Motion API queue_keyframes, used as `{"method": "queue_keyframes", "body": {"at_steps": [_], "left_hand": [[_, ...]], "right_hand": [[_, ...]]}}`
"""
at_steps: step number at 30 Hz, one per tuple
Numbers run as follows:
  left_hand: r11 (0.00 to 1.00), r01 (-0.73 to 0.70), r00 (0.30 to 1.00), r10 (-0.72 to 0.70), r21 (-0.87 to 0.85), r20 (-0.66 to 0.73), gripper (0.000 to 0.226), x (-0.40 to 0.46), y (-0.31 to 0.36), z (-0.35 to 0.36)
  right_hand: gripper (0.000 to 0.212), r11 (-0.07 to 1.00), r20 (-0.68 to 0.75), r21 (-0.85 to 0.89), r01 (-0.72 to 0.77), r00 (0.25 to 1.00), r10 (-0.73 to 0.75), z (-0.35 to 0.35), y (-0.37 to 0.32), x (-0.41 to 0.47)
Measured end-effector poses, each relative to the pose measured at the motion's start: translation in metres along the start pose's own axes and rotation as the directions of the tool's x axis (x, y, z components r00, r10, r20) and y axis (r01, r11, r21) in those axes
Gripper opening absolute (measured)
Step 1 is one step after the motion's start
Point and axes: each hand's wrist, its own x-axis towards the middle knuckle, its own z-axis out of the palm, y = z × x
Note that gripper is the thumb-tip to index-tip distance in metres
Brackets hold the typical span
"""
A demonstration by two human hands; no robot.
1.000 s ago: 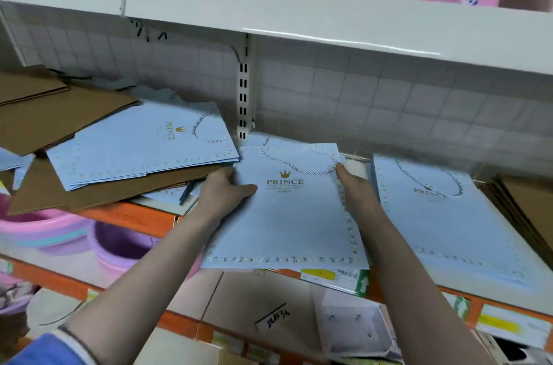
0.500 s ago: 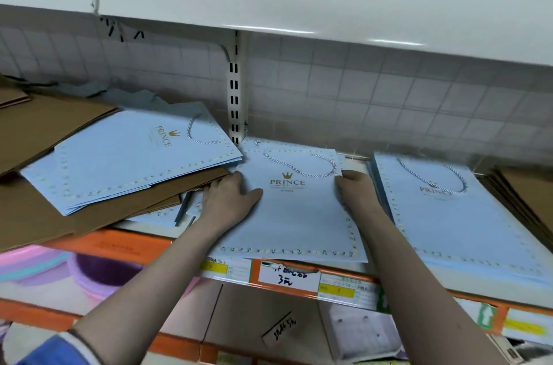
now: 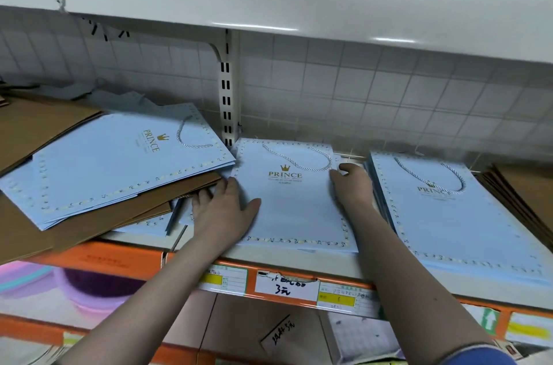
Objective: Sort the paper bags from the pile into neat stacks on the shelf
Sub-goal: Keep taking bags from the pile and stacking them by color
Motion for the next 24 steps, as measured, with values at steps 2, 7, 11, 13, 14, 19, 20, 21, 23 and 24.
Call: {"method": "queue_keyframes", "body": {"at_steps": [2, 7, 11, 13, 14, 19, 20, 21, 23, 24], "left_hand": [[0.998, 0.056, 0.998, -0.056, 0.015, -0.007, 0.077, -0.001, 0.001, 0.0], [0.996, 0.087, 0.996, -0.086, 0.028, -0.033, 0.079, 0.002, -0.001, -0.001], [0.998, 0.045, 0.998, -0.046, -0.045, -0.042, 0.073, 0.0, 0.007, -0.003], [0.991, 0.011, 0.999, -0.016, -0.136, -0.037, 0.067, 0.0, 0.011, -0.003], [0.979, -0.005, 0.999, -0.003, -0.203, -0.037, 0.062, 0.001, 0.012, -0.003], [0.929, -0.05, 0.997, 0.025, -0.368, -0.072, 0.044, -0.001, 0.016, -0.008], [0.924, -0.048, 0.997, 0.021, -0.38, -0.075, 0.043, -0.001, 0.017, -0.01], [0.915, -0.051, 0.997, 0.021, -0.4, -0.079, 0.042, -0.002, 0.017, -0.011], [0.896, -0.057, 0.996, 0.019, -0.441, -0.091, 0.04, -0.004, 0.017, -0.013], [0.887, -0.061, 0.995, 0.018, -0.458, -0.098, 0.04, -0.005, 0.016, -0.012]], "right_hand": [[0.034, 1.0, 0.034, -0.024, -0.01, 0.999, 0.011, -0.004, 0.002, -0.001], [0.027, 0.994, 0.126, -0.095, 0.059, 0.991, -0.047, -0.007, 0.008, -0.013], [0.025, 0.998, 0.136, -0.024, 0.056, 0.989, -0.052, -0.006, 0.013, -0.025], [0.022, 0.999, 0.149, 0.037, 0.033, 0.988, -0.038, -0.006, 0.014, -0.027], [0.026, 0.998, 0.146, 0.054, 0.026, 0.989, -0.033, -0.006, 0.014, -0.027], [0.007, 0.997, 0.174, 0.079, 0.006, 0.984, -0.02, -0.009, 0.011, -0.027], [0.017, 0.997, 0.18, 0.079, 0.0, 0.984, -0.014, -0.01, 0.009, -0.026], [0.023, 0.996, 0.185, 0.084, -0.016, 0.983, 0.0, -0.012, 0.007, -0.025], [0.006, 0.995, 0.194, 0.095, -0.031, 0.981, 0.012, -0.012, 0.009, -0.022], [0.009, 0.993, 0.188, 0.113, -0.045, 0.982, 0.023, -0.012, 0.012, -0.021]]}}
